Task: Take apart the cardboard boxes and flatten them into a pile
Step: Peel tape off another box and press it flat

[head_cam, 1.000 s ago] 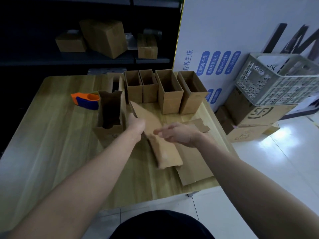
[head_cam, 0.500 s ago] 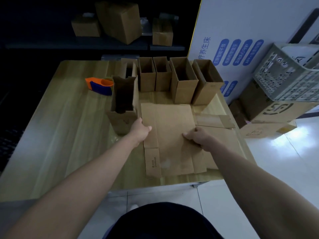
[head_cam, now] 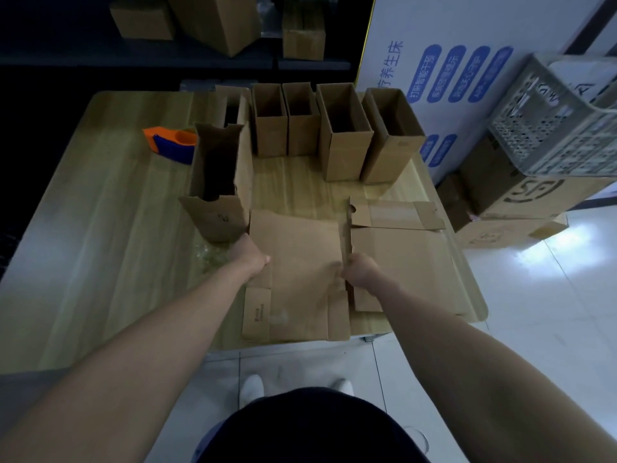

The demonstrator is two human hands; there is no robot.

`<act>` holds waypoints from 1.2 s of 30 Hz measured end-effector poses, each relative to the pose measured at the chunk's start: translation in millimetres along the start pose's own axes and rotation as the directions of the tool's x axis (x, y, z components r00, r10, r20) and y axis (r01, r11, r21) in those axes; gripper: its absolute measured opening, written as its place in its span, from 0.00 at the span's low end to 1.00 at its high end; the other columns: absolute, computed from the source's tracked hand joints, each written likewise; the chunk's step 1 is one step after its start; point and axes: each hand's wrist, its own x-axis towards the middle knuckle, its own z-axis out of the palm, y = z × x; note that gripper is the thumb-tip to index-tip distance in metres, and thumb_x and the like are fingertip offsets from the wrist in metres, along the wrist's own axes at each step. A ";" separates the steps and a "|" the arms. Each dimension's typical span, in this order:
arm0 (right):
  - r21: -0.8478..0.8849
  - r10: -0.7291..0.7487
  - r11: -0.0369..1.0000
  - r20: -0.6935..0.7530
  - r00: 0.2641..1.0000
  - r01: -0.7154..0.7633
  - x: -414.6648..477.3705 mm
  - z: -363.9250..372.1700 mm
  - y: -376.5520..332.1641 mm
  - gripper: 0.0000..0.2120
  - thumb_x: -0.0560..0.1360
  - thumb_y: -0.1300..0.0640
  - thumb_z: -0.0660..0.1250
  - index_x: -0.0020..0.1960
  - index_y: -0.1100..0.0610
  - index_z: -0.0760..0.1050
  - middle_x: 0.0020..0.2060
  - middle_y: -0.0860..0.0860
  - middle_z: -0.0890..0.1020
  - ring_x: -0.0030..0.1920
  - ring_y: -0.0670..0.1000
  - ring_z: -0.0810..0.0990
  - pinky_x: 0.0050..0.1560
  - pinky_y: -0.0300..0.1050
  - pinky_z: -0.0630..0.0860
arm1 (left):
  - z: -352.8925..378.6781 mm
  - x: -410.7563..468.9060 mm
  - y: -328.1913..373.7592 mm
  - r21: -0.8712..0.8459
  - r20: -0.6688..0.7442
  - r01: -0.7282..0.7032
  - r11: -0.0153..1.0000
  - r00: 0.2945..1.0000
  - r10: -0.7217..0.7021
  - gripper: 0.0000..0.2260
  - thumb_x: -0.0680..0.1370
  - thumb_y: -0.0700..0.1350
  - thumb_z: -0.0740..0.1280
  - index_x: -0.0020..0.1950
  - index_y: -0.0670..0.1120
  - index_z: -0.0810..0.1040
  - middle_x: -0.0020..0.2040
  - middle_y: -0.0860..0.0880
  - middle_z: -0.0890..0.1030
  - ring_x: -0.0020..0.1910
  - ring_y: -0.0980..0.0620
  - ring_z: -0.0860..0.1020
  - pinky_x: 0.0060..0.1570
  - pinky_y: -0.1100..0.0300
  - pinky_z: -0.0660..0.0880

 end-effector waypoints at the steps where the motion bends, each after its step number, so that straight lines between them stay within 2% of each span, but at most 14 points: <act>1: -0.053 0.004 0.999 0.023 1.000 -0.003 -0.5 -1.6 5.0 0.16 0.79 0.61 0.59 0.64 0.65 0.73 0.60 0.59 0.77 0.60 0.59 0.76 0.54 0.46 0.74 | 3.0 0.4 -0.4 -0.013 -0.007 0.020 1.000 1.000 -0.020 0.28 0.74 0.42 0.71 0.70 0.40 0.65 0.68 0.41 0.71 0.67 0.41 0.70 0.64 0.49 0.69; 4: -0.173 0.066 0.983 0.060 0.996 -0.055 6.2 -8.2 27.5 0.19 0.78 0.56 0.61 0.67 0.63 0.71 0.64 0.58 0.75 0.65 0.59 0.73 0.62 0.47 0.69 | 15.3 2.0 2.1 -0.060 -0.007 0.056 0.997 0.998 -0.057 0.29 0.74 0.42 0.72 0.71 0.40 0.64 0.69 0.40 0.70 0.67 0.41 0.70 0.64 0.49 0.69; 6: -0.177 0.107 0.979 0.044 0.993 -0.097 10.1 -15.8 39.1 0.21 0.77 0.53 0.64 0.66 0.62 0.72 0.63 0.58 0.76 0.65 0.59 0.73 0.65 0.50 0.70 | 25.6 2.8 6.7 -0.106 -0.008 0.063 0.992 0.998 -0.064 0.30 0.74 0.41 0.72 0.72 0.39 0.63 0.69 0.40 0.70 0.68 0.41 0.69 0.65 0.49 0.69; 8: -0.157 0.079 0.985 0.006 0.997 -0.077 15.8 -23.3 44.9 0.21 0.77 0.51 0.65 0.65 0.61 0.73 0.60 0.57 0.78 0.61 0.58 0.76 0.60 0.49 0.74 | 34.5 4.9 11.7 -0.149 -0.019 0.074 0.986 0.997 -0.077 0.30 0.74 0.41 0.71 0.73 0.39 0.62 0.70 0.40 0.69 0.68 0.40 0.69 0.65 0.49 0.69; 10: -0.143 0.047 0.988 -0.051 0.998 -0.054 23.2 -28.1 45.6 0.17 0.75 0.54 0.66 0.60 0.62 0.75 0.53 0.57 0.80 0.53 0.58 0.79 0.51 0.46 0.77 | 40.3 6.5 17.6 -0.147 -0.029 0.077 0.986 0.996 -0.083 0.32 0.75 0.40 0.71 0.74 0.39 0.60 0.70 0.39 0.68 0.68 0.40 0.69 0.64 0.49 0.71; 12: -0.179 0.008 0.984 -0.101 0.995 -0.026 27.1 -30.6 41.2 0.14 0.74 0.59 0.64 0.58 0.61 0.75 0.53 0.57 0.79 0.51 0.58 0.77 0.49 0.47 0.77 | 44.4 6.9 22.9 -0.078 -0.035 0.061 0.995 0.997 -0.064 0.32 0.74 0.40 0.71 0.74 0.39 0.59 0.70 0.39 0.68 0.68 0.40 0.69 0.63 0.50 0.71; 14: -0.284 -0.065 0.958 -0.089 0.994 0.037 34.1 -28.8 37.7 0.16 0.76 0.59 0.61 0.63 0.60 0.72 0.61 0.57 0.75 0.60 0.59 0.72 0.59 0.49 0.72 | 46.8 5.3 25.6 0.083 -0.029 0.005 0.997 1.000 -0.002 0.35 0.73 0.42 0.73 0.74 0.40 0.58 0.73 0.39 0.62 0.70 0.40 0.66 0.65 0.51 0.68; 16: -0.400 -0.148 0.906 0.004 0.989 0.138 38.8 -25.4 32.8 0.19 0.77 0.57 0.60 0.68 0.58 0.68 0.66 0.56 0.69 0.65 0.60 0.66 0.63 0.50 0.67 | 50.7 6.5 23.7 0.237 0.074 -0.125 0.963 0.991 0.110 0.40 0.71 0.44 0.74 0.77 0.44 0.54 0.77 0.43 0.52 0.74 0.41 0.58 0.70 0.51 0.62; 19: -0.434 -0.166 0.879 0.108 0.980 0.197 45.3 -23.5 31.6 0.25 0.76 0.56 0.65 0.72 0.55 0.64 0.68 0.57 0.63 0.66 0.61 0.67 0.65 0.51 0.69 | 58.8 11.7 19.7 0.349 0.253 -0.248 0.904 0.953 0.164 0.42 0.71 0.46 0.74 0.78 0.48 0.52 0.78 0.48 0.47 0.76 0.46 0.56 0.72 0.53 0.59; 22: -0.494 -0.168 0.846 0.113 0.979 0.202 48.8 -22.0 29.1 0.28 0.74 0.58 0.69 0.72 0.56 0.63 0.67 0.57 0.61 0.64 0.62 0.68 0.65 0.53 0.70 | 61.8 15.7 18.8 0.429 0.243 -0.242 0.870 0.959 0.147 0.42 0.72 0.47 0.74 0.78 0.51 0.51 0.78 0.52 0.46 0.75 0.47 0.57 0.72 0.50 0.61; 28: -0.556 -0.175 0.809 0.080 0.981 0.189 58.0 -12.6 18.7 0.36 0.71 0.62 0.73 0.72 0.62 0.57 0.67 0.58 0.61 0.64 0.62 0.69 0.62 0.53 0.72 | 68.4 16.5 20.3 0.544 0.191 -0.221 0.810 0.972 0.137 0.41 0.74 0.47 0.71 0.78 0.52 0.49 0.78 0.51 0.47 0.75 0.44 0.55 0.71 0.49 0.60; 32: -0.587 -0.201 0.783 0.073 0.977 0.205 62.5 -13.5 15.5 0.36 0.71 0.63 0.73 0.72 0.64 0.57 0.66 0.58 0.62 0.64 0.61 0.70 0.62 0.52 0.71 | 69.6 19.3 20.3 0.561 0.172 -0.207 0.802 0.976 0.132 0.40 0.74 0.48 0.71 0.78 0.53 0.49 0.78 0.51 0.47 0.76 0.44 0.53 0.72 0.47 0.57; 36: -0.611 -0.224 0.766 0.039 0.974 0.201 66.8 -14.6 9.8 0.32 0.74 0.65 0.69 0.73 0.64 0.57 0.65 0.58 0.64 0.64 0.60 0.70 0.60 0.52 0.73 | 67.9 22.6 24.6 0.555 0.153 -0.178 0.812 0.982 0.111 0.40 0.75 0.48 0.70 0.78 0.55 0.48 0.78 0.53 0.46 0.76 0.46 0.51 0.72 0.47 0.55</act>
